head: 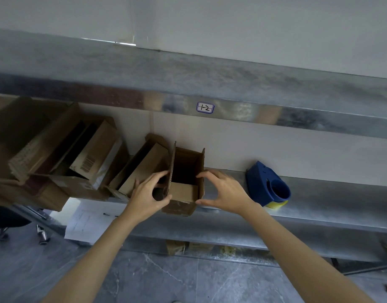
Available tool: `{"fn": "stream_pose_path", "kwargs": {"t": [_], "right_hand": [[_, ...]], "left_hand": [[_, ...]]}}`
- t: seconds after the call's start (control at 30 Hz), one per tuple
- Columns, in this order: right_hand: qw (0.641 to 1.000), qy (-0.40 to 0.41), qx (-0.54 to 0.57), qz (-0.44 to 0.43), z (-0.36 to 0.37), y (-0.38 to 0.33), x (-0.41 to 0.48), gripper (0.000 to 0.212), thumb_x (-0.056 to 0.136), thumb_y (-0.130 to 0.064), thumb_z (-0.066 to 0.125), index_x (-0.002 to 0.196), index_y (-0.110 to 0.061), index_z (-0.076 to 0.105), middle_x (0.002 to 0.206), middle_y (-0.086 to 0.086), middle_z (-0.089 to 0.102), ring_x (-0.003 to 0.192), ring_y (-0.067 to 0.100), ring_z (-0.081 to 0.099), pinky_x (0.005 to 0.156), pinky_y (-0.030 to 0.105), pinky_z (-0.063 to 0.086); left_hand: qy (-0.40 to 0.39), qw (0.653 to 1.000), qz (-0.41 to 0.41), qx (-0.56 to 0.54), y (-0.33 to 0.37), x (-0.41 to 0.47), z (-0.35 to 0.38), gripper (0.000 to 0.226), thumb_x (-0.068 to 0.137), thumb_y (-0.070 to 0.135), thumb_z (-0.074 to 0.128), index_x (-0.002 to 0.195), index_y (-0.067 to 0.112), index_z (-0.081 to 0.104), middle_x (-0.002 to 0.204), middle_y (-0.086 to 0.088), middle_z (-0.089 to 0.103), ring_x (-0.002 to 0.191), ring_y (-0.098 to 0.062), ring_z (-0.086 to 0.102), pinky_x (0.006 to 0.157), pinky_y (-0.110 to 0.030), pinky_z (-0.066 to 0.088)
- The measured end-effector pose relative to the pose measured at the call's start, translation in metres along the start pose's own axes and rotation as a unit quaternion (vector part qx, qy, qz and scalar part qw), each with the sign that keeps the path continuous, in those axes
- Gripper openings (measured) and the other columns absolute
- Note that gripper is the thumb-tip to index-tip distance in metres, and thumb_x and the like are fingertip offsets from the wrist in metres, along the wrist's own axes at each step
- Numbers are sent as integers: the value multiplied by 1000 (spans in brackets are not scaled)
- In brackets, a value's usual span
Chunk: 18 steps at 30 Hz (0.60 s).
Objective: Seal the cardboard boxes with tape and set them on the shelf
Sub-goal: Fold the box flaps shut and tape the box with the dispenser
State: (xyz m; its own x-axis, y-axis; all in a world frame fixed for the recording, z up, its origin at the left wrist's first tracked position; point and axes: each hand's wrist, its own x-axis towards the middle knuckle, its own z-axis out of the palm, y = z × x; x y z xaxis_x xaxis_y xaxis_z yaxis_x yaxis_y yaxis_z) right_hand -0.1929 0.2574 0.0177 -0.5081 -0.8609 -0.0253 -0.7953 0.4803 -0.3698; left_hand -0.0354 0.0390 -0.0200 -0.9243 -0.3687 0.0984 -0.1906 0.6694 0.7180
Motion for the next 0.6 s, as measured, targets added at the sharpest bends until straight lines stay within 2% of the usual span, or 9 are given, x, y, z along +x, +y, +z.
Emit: {"fn": "stream_pose_path", "kwargs": {"t": [0.07, 0.13, 0.27, 0.33, 0.4, 0.5, 0.53, 0.6], "right_hand": [[1000, 4, 0, 0, 1, 0, 2, 73, 78, -74, 60, 138, -41, 36, 149, -6, 42, 134, 19, 43, 107, 48, 43], [1000, 7, 3, -6, -1, -1, 4, 72, 78, -73, 62, 136, -38, 39, 146, -6, 45, 131, 19, 46, 105, 45, 44], [1000, 14, 15, -14, -4, -7, 4, 67, 81, -61, 67, 137, -33, 41, 142, -5, 49, 128, 18, 49, 105, 42, 44], [1000, 15, 23, -11, -2, -10, 4, 66, 83, -56, 68, 137, -33, 40, 142, -5, 50, 127, 18, 50, 105, 42, 44], [999, 13, 30, -7, 0, -11, 3, 64, 83, -49, 69, 138, -33, 38, 139, -5, 52, 124, 17, 52, 104, 40, 45], [999, 25, 20, 9, 5, -13, 2, 60, 85, -37, 66, 137, -31, 38, 129, -3, 58, 113, 19, 56, 96, 36, 47], [999, 39, 13, 19, 6, -15, 2, 58, 84, -33, 65, 136, -30, 39, 124, -2, 59, 108, 20, 57, 92, 34, 47], [996, 76, 1, 42, 10, -19, 1, 52, 84, -28, 63, 133, -26, 43, 114, -1, 63, 100, 22, 58, 83, 29, 41]], "left_hand": [[-11, 1000, 5, 0, -2, -2, -7, 70, 80, 44, 78, 140, 39, 43, 136, 26, 46, 121, -7, 55, 119, -54, 14], [-13, 1000, 5, -13, -4, -5, -15, 74, 73, 60, 72, 139, 36, 47, 133, 21, 53, 120, -3, 53, 118, -48, 20], [22, 1000, 4, -4, -9, -9, -28, 82, 63, 87, 59, 131, 42, 51, 128, 23, 56, 119, 4, 48, 120, -43, 4], [34, 999, 10, 9, -12, -10, -31, 85, 62, 90, 57, 130, 39, 53, 128, 24, 55, 120, 4, 47, 121, -40, 4], [43, 999, 16, 21, -13, -12, -33, 79, 66, 80, 64, 130, 33, 57, 127, 21, 56, 120, 2, 48, 119, -36, 17], [103, 991, 41, 70, -15, -13, -32, 52, 79, 38, 79, 126, 23, 62, 124, 10, 60, 116, -10, 53, 97, -35, 47], [129, 986, 44, 98, -17, -13, -32, 49, 80, 24, 79, 125, 20, 62, 125, 6, 61, 116, -14, 54, 91, -37, 52], [155, 979, 22, 134, -21, -12, -30, 54, 77, 7, 78, 127, 17, 60, 128, 1, 58, 116, -20, 53, 82, -40, 55]]}}
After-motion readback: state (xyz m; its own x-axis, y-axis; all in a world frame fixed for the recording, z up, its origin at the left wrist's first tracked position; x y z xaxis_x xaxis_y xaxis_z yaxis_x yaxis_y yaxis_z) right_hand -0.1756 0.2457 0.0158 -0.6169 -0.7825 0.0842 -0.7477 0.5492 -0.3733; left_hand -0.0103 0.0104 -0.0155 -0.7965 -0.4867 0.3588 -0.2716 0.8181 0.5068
